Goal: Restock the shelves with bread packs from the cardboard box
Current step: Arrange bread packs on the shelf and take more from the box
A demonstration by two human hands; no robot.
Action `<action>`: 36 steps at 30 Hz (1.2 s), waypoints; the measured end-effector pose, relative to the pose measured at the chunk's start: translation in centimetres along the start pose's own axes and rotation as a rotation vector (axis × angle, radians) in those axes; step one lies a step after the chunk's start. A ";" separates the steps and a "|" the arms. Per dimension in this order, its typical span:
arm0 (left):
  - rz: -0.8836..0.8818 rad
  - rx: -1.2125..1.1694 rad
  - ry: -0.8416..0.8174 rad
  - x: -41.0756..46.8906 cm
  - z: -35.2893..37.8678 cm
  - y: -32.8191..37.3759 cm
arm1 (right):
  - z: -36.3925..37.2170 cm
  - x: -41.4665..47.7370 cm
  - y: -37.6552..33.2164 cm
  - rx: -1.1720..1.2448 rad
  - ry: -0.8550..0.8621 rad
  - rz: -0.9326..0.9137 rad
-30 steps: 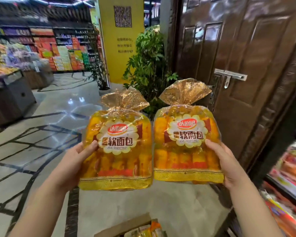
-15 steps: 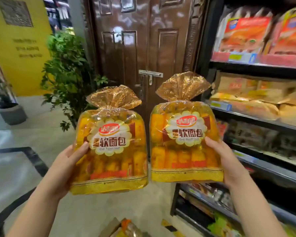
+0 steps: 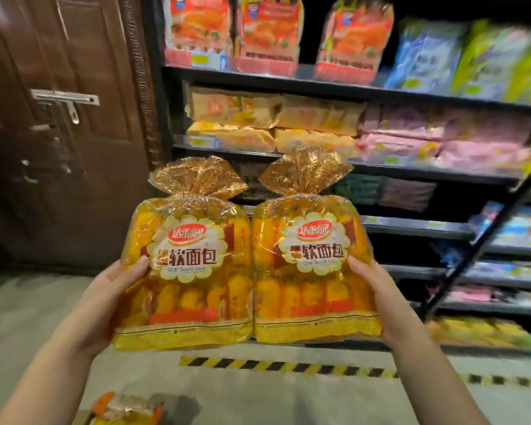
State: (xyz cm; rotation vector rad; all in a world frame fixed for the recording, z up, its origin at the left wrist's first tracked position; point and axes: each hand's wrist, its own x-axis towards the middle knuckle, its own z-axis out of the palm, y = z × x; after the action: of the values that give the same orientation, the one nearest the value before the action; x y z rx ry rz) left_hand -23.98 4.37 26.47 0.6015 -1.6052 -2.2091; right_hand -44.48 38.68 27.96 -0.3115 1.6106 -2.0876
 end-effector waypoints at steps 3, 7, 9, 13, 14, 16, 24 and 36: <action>-0.017 0.014 -0.074 0.5 6.3 -1.6 | -6.6 -2.1 -0.7 0.025 0.058 -0.002; -0.054 0.014 -0.147 1.1 15.4 -5.0 | -15.7 -5.1 -2.1 -0.067 0.082 -0.044; -0.075 0.000 -0.157 1.3 19.9 -6.7 | -20.2 -6.1 -2.9 -0.097 0.095 -0.035; -0.083 0.031 -0.180 1.5 27.7 -9.6 | -28.4 -6.8 -4.4 -0.121 0.127 -0.024; -0.082 0.034 -0.189 1.7 29.2 -10.4 | -30.0 -6.8 -4.7 -0.118 0.133 -0.034; -0.094 0.051 -0.201 2.0 32.0 -11.7 | -32.5 -6.8 -5.1 -0.104 0.153 -0.050; -0.152 0.053 -0.241 7.4 39.7 -15.8 | -41.6 -2.5 -5.5 -0.118 0.233 -0.022; -0.319 0.022 -0.234 21.9 48.2 -25.4 | -53.8 11.4 -5.5 -0.316 0.144 0.258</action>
State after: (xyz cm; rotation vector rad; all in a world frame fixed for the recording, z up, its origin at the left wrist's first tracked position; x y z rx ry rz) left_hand -68.61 39.82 12.35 0.6652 -1.7515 -2.5783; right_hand -80.12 79.44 16.80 -0.0509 1.9548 -1.6962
